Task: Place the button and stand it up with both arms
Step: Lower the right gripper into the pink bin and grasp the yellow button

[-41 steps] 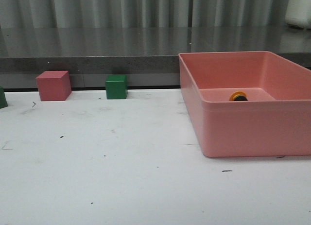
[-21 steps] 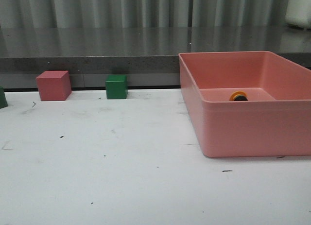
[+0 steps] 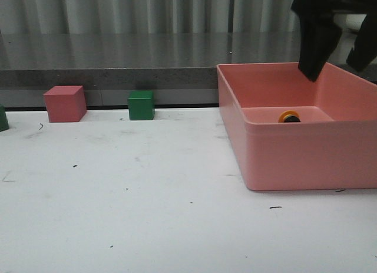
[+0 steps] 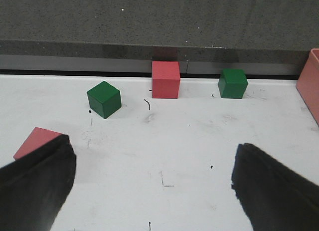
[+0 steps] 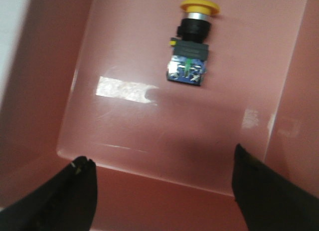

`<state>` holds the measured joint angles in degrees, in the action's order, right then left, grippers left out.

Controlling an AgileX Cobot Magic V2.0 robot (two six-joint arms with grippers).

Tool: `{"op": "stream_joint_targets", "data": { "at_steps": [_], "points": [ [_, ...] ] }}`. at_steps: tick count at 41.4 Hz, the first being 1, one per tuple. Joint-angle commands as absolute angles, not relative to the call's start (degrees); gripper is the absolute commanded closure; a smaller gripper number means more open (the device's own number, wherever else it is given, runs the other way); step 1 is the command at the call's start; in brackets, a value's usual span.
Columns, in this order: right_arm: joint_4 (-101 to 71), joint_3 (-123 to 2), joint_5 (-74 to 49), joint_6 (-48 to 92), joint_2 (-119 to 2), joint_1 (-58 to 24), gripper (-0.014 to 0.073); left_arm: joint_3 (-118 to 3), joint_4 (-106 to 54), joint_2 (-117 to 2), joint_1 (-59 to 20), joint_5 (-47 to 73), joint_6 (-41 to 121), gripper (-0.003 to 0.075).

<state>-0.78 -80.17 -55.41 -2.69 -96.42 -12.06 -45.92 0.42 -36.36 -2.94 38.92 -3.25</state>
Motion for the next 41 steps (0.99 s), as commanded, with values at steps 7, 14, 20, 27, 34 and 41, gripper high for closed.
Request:
{"op": "stream_joint_targets", "data": {
  "at_steps": [7, 14, 20, 27, 34, 41],
  "points": [
    [1.9, -88.9, -54.1, -7.5, -105.0, -12.0, 0.0015, -47.6, 0.0, -36.7, -2.8, 34.4, -3.9, 0.0102],
    [1.9, -93.4, -53.9, -9.2, -110.9, -12.0, 0.0015, -47.6, 0.0, -36.7, -2.8, 34.4, -3.9, 0.0102],
    [1.9, -97.3, -54.4, -10.0, -115.3, -11.9, 0.0015, -47.6, 0.0, -36.7, -2.8, 34.4, -3.9, 0.0102],
    [1.9, -100.5, -55.0, -11.5, -119.5, -11.3, 0.0015, -47.6, 0.0, -36.7, -2.8, 34.4, -3.9, 0.0102],
    [1.9, -101.4, -55.0, -11.5, -121.1, -11.3, 0.0041, -47.6, 0.0, -36.7, -2.8, 34.4, -3.9, 0.0102],
    [1.9, -101.4, -55.3, -11.5, -121.6, -11.2, 0.0188, -47.6, 0.0, -36.7, -2.8, 34.4, -3.9, 0.0102]
  ]
}}
